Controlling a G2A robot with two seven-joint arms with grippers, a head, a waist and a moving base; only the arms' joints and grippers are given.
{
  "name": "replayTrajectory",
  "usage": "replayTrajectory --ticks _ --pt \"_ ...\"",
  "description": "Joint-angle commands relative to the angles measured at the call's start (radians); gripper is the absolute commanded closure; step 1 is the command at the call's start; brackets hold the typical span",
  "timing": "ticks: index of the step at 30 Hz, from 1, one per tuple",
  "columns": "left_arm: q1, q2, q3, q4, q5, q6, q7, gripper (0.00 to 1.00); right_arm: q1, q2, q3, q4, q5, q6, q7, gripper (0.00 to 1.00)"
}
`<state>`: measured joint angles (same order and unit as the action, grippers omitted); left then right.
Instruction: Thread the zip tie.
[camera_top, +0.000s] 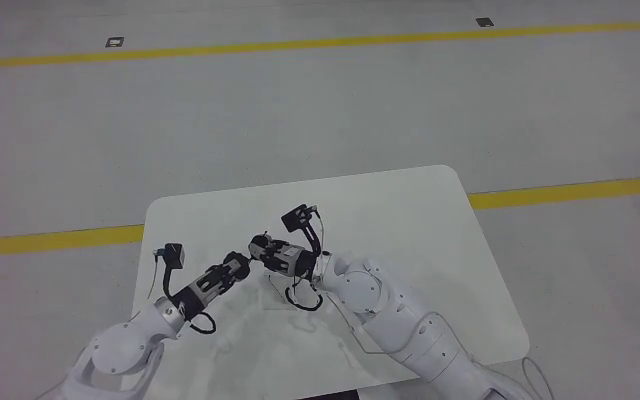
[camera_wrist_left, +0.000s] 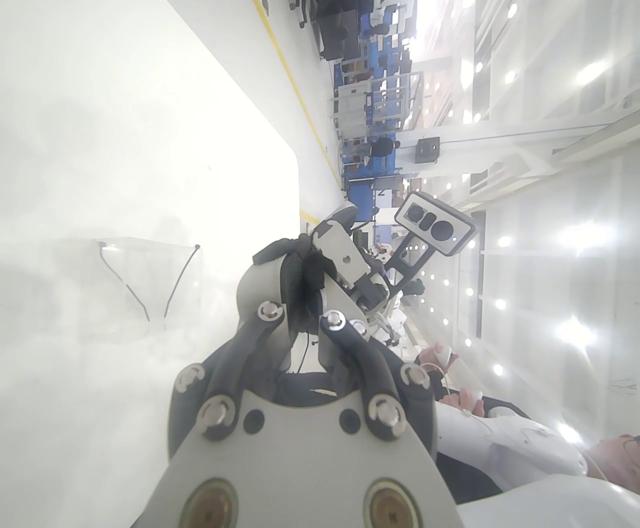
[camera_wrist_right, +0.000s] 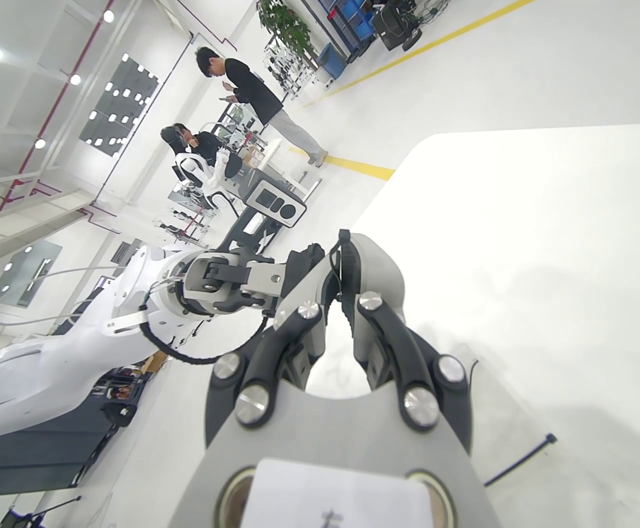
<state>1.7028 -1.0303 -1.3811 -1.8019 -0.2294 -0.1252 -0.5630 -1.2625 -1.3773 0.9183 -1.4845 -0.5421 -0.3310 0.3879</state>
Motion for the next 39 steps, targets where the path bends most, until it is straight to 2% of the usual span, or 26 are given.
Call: replayTrajectory --ticks 1,2,3,4,5,7,8,11,13,14,15,16,17,18,22,28,31,37,39 --pt "0.001 0.000 0.001 -0.001 0.002 -0.001 0.000 1.00 0.000 0.000 -0.001 0.000 0.001 -0.001 0.000 1.00" --pt "0.002 0.001 0.001 -0.001 0.002 -0.001 0.000 1.00 -0.001 0.001 -0.002 0.000 0.002 -0.002 0.001 1.00" --pt "0.002 0.001 0.001 -0.001 0.003 -0.001 0.000 1.00 -0.001 0.001 -0.002 0.000 0.002 -0.003 0.002 0.90" --pt "0.002 0.001 0.002 -0.001 0.003 -0.001 0.001 1.00 -0.001 0.001 -0.002 -0.001 0.003 -0.004 0.001 0.73" --pt "0.002 0.001 0.002 -0.001 0.003 -0.001 0.001 1.00 -0.002 0.001 -0.002 -0.002 0.003 -0.004 0.000 0.62" --pt "0.002 0.001 0.002 -0.001 0.003 -0.001 0.000 1.00 -0.005 0.002 0.000 -0.005 0.002 -0.004 -0.004 0.45" --pt "0.003 0.002 0.003 0.000 0.003 -0.001 0.000 1.00 -0.006 0.003 0.001 -0.007 0.001 -0.004 -0.004 0.40" --pt "0.002 0.002 0.004 0.000 0.004 -0.002 0.000 1.00 -0.010 0.004 0.003 -0.010 0.000 -0.004 -0.007 0.40" --pt "0.003 0.002 0.004 0.000 0.004 -0.002 0.000 1.00 -0.012 0.006 0.005 -0.013 -0.001 -0.005 -0.008 0.45" --pt "0.003 0.003 0.004 0.000 0.004 -0.002 0.001 1.00 -0.014 0.006 0.006 -0.014 -0.002 -0.006 -0.009 0.45" --pt "0.003 0.003 0.004 0.000 0.004 -0.002 0.001 1.00 -0.015 0.007 0.008 -0.016 -0.003 -0.006 -0.010 0.40" --pt "0.003 0.003 0.004 0.000 0.004 -0.002 0.002 1.00 -0.018 0.008 0.011 -0.019 -0.004 -0.009 -0.012 0.29" --pt "0.002 0.003 0.004 -0.001 0.003 -0.002 0.002 1.00 -0.021 0.010 0.013 -0.022 -0.007 -0.009 -0.013 0.11" --pt "0.002 0.003 0.004 -0.002 0.003 -0.002 0.003 1.00 -0.024 0.011 0.015 -0.026 -0.011 -0.009 -0.015 0.00" --pt "0.004 0.003 -0.001 -0.011 -0.041 0.007 -0.004 1.00 -0.046 0.024 0.026 -0.052 -0.040 -0.009 -0.032 0.00" --pt "0.001 0.007 -0.020 -0.026 -0.198 0.073 -0.119 1.00 -0.104 0.067 0.051 -0.102 -0.115 -0.009 -0.121 0.00" --pt "0.003 0.009 -0.028 -0.034 -0.237 0.097 -0.154 1.00 -0.132 0.094 0.058 -0.123 -0.147 -0.009 -0.185 0.00" --pt "0.004 0.011 -0.023 -0.051 -0.290 0.140 -0.182 1.00 -0.161 0.149 0.028 -0.139 -0.268 -0.009 -0.330 0.00" --pt "0.002 0.011 -0.023 -0.057 -0.285 0.149 -0.174 1.00 -0.161 0.154 0.019 -0.138 -0.286 -0.009 -0.344 0.00"
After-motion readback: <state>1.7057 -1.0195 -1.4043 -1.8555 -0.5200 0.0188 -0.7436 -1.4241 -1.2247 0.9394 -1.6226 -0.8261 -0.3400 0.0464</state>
